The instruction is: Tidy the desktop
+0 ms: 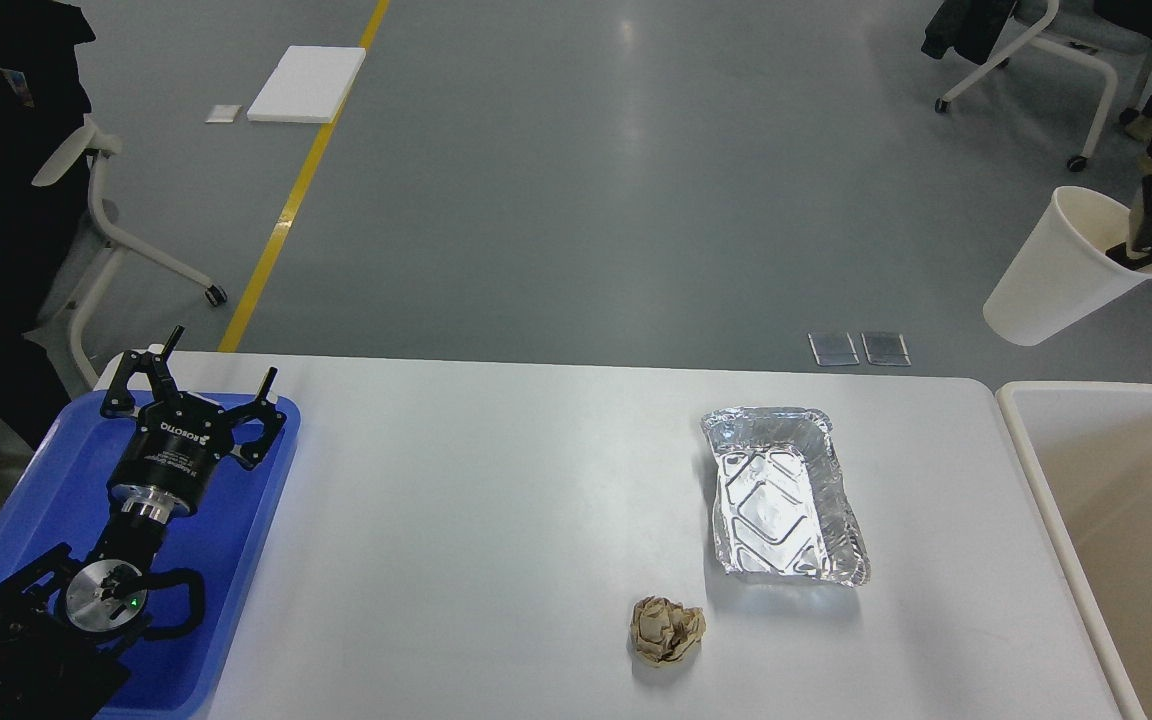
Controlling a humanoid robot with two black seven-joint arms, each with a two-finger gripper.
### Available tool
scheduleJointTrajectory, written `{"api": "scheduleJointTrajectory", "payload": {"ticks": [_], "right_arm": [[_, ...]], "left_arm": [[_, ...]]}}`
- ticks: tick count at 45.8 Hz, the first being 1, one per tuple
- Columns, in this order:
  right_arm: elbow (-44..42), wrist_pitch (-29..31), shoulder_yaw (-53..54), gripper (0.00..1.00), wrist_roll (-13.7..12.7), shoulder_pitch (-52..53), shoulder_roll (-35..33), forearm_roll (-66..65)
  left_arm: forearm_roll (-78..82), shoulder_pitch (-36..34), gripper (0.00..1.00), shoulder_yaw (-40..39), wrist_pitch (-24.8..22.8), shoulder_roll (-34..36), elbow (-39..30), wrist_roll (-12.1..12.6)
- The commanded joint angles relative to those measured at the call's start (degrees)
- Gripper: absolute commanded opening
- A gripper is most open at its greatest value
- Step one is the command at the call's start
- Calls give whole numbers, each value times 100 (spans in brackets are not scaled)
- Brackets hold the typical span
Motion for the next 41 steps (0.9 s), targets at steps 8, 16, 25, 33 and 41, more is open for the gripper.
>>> {"api": "scheduleJointTrajectory", "payload": {"ticks": [8,16,25,33,41], "right_arm": [[-31,-65,-61,0,-12,-78,-256,-69],[-198,-232,-61,0,-12,-403,-510,-78],[-909,-268,88,0,-12,-1088,-933,-78],[-1937,-312,641,0,-12,-2194,-1161,-60],[-2693,-391,1520,0,-4,-3434,-1337,-52]], "left_arm": [[0,0,99,0,0,6,0,0],[0,0,99,0,0,6,0,0],[0,0,99,0,0,6,0,0],[0,0,99,0,0,6,9,0],[0,0,99,0,0,6,0,0]]}}
